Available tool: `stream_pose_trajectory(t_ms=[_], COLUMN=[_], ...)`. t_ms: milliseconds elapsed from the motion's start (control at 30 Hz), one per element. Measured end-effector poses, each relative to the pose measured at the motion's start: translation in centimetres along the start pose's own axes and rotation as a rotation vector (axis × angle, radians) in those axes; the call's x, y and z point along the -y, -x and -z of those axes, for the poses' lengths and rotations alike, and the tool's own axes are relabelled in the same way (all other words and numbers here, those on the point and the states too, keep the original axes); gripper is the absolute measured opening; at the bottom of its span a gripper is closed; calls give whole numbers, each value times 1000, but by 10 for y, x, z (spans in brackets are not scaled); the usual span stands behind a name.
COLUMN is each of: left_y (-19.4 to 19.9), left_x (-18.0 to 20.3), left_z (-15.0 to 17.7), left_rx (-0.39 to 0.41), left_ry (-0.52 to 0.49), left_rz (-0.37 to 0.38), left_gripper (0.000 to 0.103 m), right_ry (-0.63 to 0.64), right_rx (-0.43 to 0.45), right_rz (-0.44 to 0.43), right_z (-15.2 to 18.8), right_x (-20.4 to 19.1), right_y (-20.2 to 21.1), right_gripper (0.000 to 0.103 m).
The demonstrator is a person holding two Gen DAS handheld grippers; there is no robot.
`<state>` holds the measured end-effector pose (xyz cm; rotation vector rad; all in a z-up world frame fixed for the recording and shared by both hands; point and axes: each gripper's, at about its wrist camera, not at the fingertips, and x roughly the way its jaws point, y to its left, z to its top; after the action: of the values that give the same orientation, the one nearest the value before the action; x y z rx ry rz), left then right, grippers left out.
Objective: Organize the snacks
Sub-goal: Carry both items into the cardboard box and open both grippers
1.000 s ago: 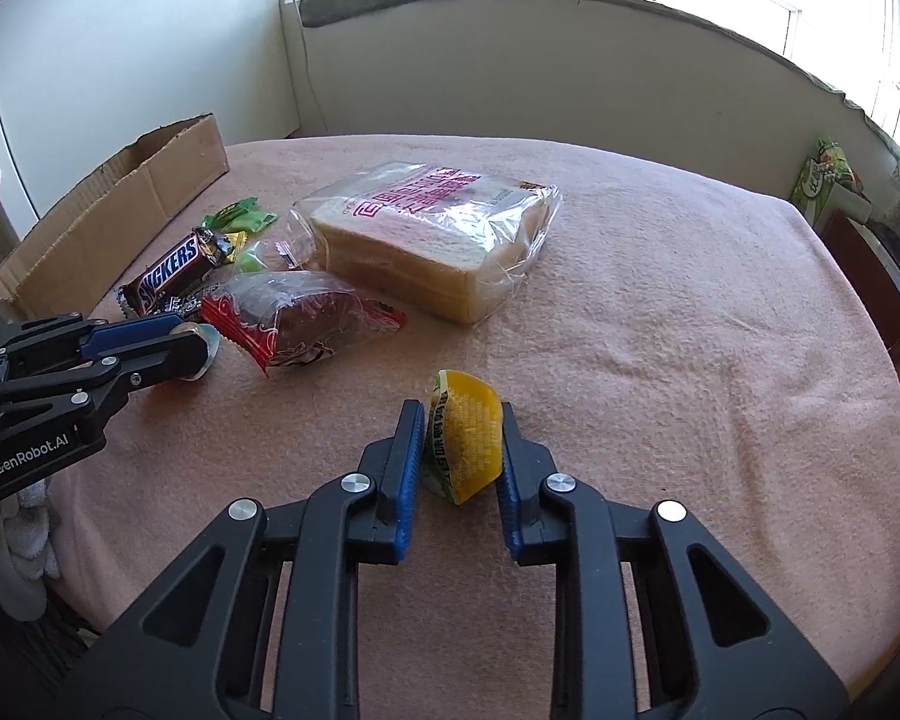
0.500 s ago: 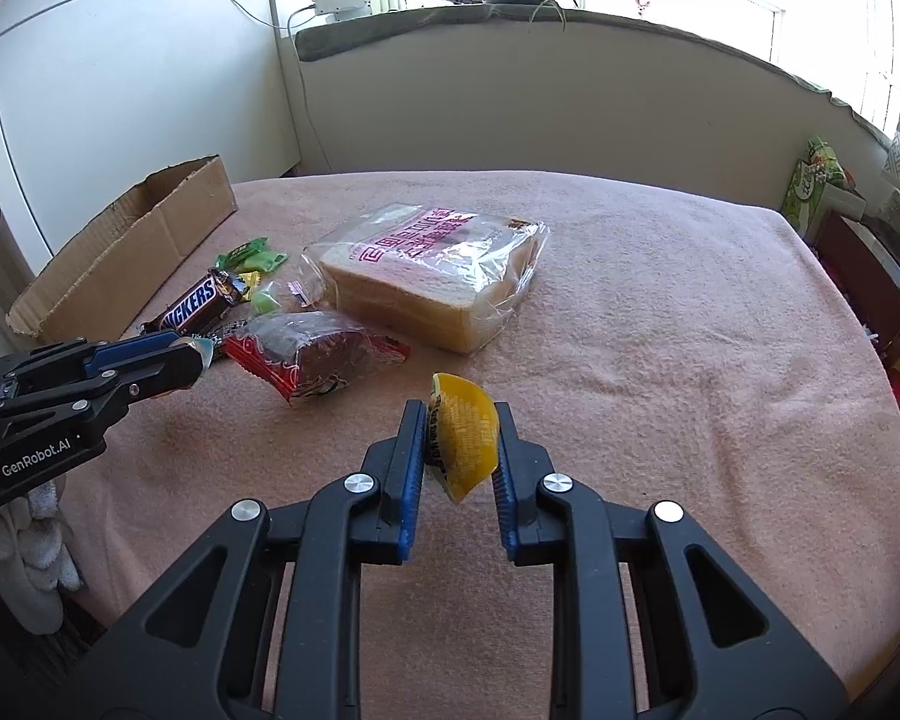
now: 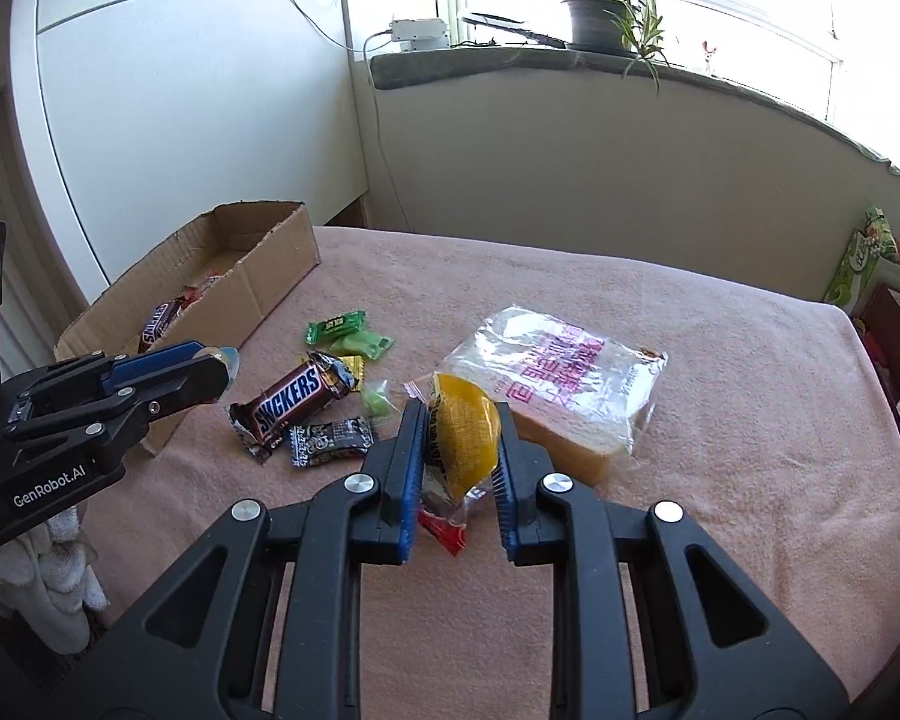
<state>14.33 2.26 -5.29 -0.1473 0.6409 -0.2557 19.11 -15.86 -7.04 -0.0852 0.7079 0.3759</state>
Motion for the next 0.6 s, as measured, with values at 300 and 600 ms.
stream_pose_trajectory(t_ms=[300, 600], left_y=[22, 33], left_x=[-50, -97], left_z=[-15, -22], left_rx=[76, 107], left_ry=[64, 116], left_rz=[-95, -190], left_gripper=[23, 23], right_ry=[67, 149], right_rx=[6, 9], right_rz=[-87, -161], right_z=[-38, -68], right_x=[-49, -106], right_y=[-23, -47], right_gripper=[21, 21])
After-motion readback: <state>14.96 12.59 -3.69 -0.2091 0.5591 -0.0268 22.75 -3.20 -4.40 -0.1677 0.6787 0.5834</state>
